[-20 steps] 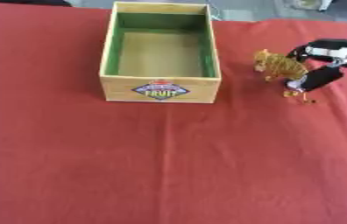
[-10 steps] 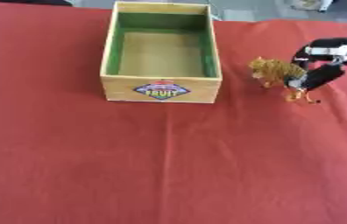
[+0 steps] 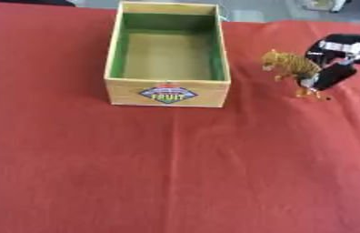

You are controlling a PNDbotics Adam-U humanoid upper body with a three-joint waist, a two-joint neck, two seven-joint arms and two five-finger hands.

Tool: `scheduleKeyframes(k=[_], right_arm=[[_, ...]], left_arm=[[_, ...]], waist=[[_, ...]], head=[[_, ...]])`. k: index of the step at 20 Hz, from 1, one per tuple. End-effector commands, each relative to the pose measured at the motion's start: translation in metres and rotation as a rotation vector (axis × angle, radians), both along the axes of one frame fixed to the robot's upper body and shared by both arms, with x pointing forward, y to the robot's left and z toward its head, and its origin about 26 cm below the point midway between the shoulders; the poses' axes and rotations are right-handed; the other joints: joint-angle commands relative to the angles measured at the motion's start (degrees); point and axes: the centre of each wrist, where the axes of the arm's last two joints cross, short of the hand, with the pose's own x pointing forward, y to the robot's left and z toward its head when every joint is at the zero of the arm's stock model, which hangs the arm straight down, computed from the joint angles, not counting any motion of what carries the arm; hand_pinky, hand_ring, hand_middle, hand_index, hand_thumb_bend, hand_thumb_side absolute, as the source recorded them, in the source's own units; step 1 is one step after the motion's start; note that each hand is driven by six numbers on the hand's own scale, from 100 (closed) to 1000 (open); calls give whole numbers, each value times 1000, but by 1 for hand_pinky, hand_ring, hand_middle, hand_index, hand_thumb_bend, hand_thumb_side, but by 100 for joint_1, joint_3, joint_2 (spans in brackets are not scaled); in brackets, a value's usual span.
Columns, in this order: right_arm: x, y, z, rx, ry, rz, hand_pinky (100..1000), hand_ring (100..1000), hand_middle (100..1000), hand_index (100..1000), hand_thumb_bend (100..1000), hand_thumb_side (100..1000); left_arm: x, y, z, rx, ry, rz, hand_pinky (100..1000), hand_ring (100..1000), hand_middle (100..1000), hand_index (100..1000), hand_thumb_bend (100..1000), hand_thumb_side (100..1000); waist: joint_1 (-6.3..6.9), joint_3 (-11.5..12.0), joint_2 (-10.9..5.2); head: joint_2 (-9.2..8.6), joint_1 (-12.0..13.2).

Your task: Pick up objects on the table and place them in the box.

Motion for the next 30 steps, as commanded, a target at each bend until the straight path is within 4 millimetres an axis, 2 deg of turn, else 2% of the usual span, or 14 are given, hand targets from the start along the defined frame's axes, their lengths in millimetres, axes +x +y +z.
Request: scheduleKeyframes(k=[1, 6, 16, 24, 30], right_arm=[[-4, -1, 19, 30, -74, -17, 785, 662, 427, 257, 100, 218], [-6, 5, 28, 73, -135, -19, 779, 639, 388, 222, 100, 223], [-13, 35, 77, 72, -303, 77, 728, 573, 285, 201, 100, 224], [-8, 72, 111, 77, -419, 150, 732, 570, 281, 204, 100, 220], [5, 104, 128, 96, -486, 164, 730, 566, 282, 211, 100, 219]], left_arm=[[-3, 0, 5, 8, -19, -2, 545, 457, 554, 724, 100, 577], [-3, 0, 4, 8, -17, -4, 543, 457, 555, 724, 100, 578], [-3, 0, 4, 13, -15, -7, 542, 457, 555, 723, 100, 576], [-3, -2, 5, 20, -19, -24, 542, 457, 555, 723, 100, 575], [-2, -4, 6, 21, -21, -42, 542, 457, 555, 723, 100, 576]], waist=[[15, -3, -121], [17, -13, -133], [-10, -6, -166], [-40, 136, -177], [-62, 310, -147]], head=[[-17, 8], [-14, 6], [-13, -38], [-31, -204], [-91, -412]])
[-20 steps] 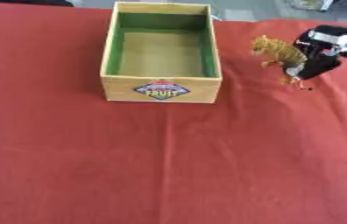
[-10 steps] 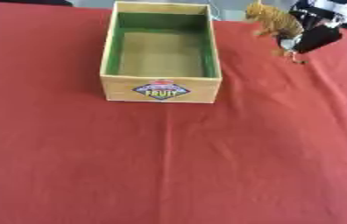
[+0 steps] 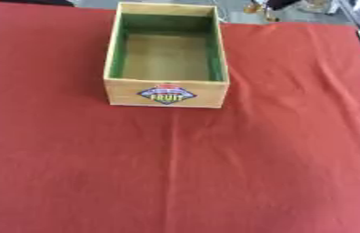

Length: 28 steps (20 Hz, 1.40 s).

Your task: Pick up objects on the table and place them in the box.

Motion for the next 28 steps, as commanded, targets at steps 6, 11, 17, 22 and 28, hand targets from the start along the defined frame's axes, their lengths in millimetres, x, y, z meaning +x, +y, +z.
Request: scheduleKeyframes(k=[6, 11, 17, 22, 28], right_arm=[[19, 39, 10, 37, -65, 9, 731, 562, 278, 216, 100, 215], [32, 59, -1, 18, -78, 8, 729, 562, 278, 216, 100, 218], [41, 66, -15, 12, -58, 5, 728, 561, 277, 215, 100, 218], [42, 66, -16, 11, -59, 5, 728, 561, 277, 215, 100, 218], [53, 78, -50, -37, 33, 32, 743, 589, 322, 286, 100, 210]], left_arm=[[-1, -5, 10, 12, -36, -34, 541, 456, 555, 723, 100, 577], [-1, -6, 10, 15, -36, -44, 541, 456, 555, 722, 100, 576], [0, -8, 11, 16, -38, -50, 541, 456, 555, 722, 100, 576], [0, -8, 11, 16, -39, -51, 541, 456, 555, 722, 100, 576], [0, -9, 14, 28, -46, -61, 541, 455, 554, 722, 100, 578]], waist=[[-26, 194, -63], [-61, 273, -10], [-79, 321, 19], [-79, 322, 20], [-165, 461, 37]], head=[[-126, -236], [-140, -345], [-151, -372], [-151, -373], [-145, -422]])
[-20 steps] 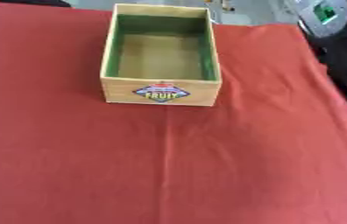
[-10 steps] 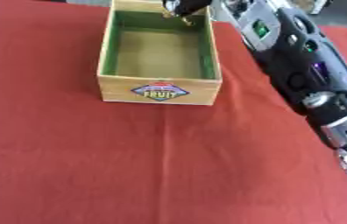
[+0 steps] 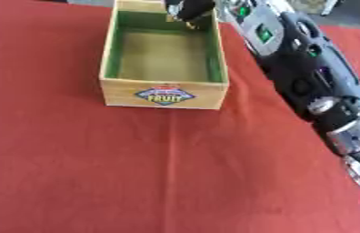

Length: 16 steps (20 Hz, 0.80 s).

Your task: Pick up objects on the table and place them in the box.

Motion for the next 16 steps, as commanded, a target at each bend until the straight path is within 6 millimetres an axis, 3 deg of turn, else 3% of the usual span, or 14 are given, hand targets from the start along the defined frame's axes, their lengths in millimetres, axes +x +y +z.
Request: scheduleKeyframes(k=[1, 6, 13, 16], right_arm=[[5, 9, -11, -46, 21, 24, 745, 594, 330, 295, 100, 208], [13, 7, -28, -95, 83, 55, 761, 626, 379, 354, 100, 206], [14, 8, -31, -137, 98, 89, 768, 652, 416, 403, 100, 195], [13, 10, -32, -177, 112, 98, 796, 706, 531, 538, 100, 164]], left_arm=[[-2, 0, 8, 15, -28, -11, 541, 455, 554, 722, 100, 578], [-2, 1, 8, 16, -27, -10, 541, 455, 554, 721, 100, 573], [-2, 1, 8, 16, -26, -10, 541, 455, 554, 721, 100, 574], [-2, 0, 7, 17, -25, -10, 541, 455, 554, 721, 100, 574]], waist=[[22, 20, -103], [5, 38, -97], [3, 32, -88], [-1, 37, -86]], head=[[-52, -36], [-42, -29], [-23, -5], [-15, -6]])
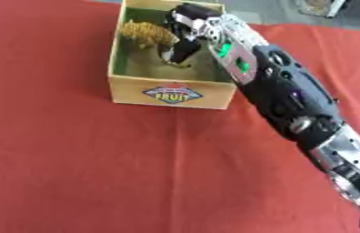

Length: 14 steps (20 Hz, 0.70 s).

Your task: Pick up objects on the table and place them in the box.

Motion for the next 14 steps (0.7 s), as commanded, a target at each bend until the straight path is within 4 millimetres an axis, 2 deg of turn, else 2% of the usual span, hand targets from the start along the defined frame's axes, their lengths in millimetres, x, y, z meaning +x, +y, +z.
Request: scheduleKeyframes(k=[1, 3, 4, 5, 6, 7, 8, 9, 10, 14], right_arm=[[-2, 0, 14, -40, -26, 7, 803, 709, 560, 578, 100, 163], [-2, -3, 14, -62, -22, -7, 810, 717, 583, 609, 100, 162], [-1, -4, 13, -74, -14, -12, 832, 751, 642, 686, 100, 163], [-1, -5, 12, -85, -3, -13, 837, 758, 656, 706, 100, 184], [-1, -6, 13, -95, 8, -9, 860, 793, 727, 775, 100, 283], [-1, -7, 14, -103, 16, -4, 862, 796, 734, 780, 100, 297], [-1, -7, 16, -110, 21, 2, 878, 819, 770, 813, 100, 390], [-2, -8, 19, -115, 24, 8, 878, 819, 770, 813, 100, 390], [-2, -8, 21, -118, 26, 12, 892, 842, 801, 845, 100, 476], [-5, -11, 30, -114, 22, 26, 907, 861, 825, 888, 100, 550]], left_arm=[[-2, 1, 7, 14, -28, -7, 541, 455, 554, 721, 100, 573], [-2, 1, 7, 13, -29, -6, 541, 455, 554, 721, 100, 574], [-2, 1, 7, 13, -29, -6, 541, 454, 554, 721, 100, 573], [-2, 1, 7, 13, -28, -5, 541, 454, 554, 721, 100, 573], [-2, 1, 7, 13, -28, -5, 541, 454, 554, 721, 100, 572], [-2, 1, 7, 13, -28, -4, 541, 454, 554, 721, 100, 572], [-2, 1, 7, 13, -28, -4, 541, 454, 554, 721, 100, 572], [-2, 1, 7, 13, -28, -4, 541, 454, 554, 721, 100, 572], [-2, 1, 7, 13, -27, -4, 541, 454, 554, 721, 100, 573], [-2, 2, 6, 13, -23, -2, 541, 454, 554, 721, 100, 573]], waist=[[35, 5, -108], [34, 3, -106], [34, 1, -105], [35, -2, -104], [35, -6, -104], [37, -11, -105], [39, -17, -106], [41, -23, -107], [44, -28, -108], [55, -47, -120]], head=[[-13, 1], [-7, 4], [-7, 6], [-5, 8], [-3, 10], [-1, 13], [-1, 16], [0, 19], [1, 18], [3, 25]])
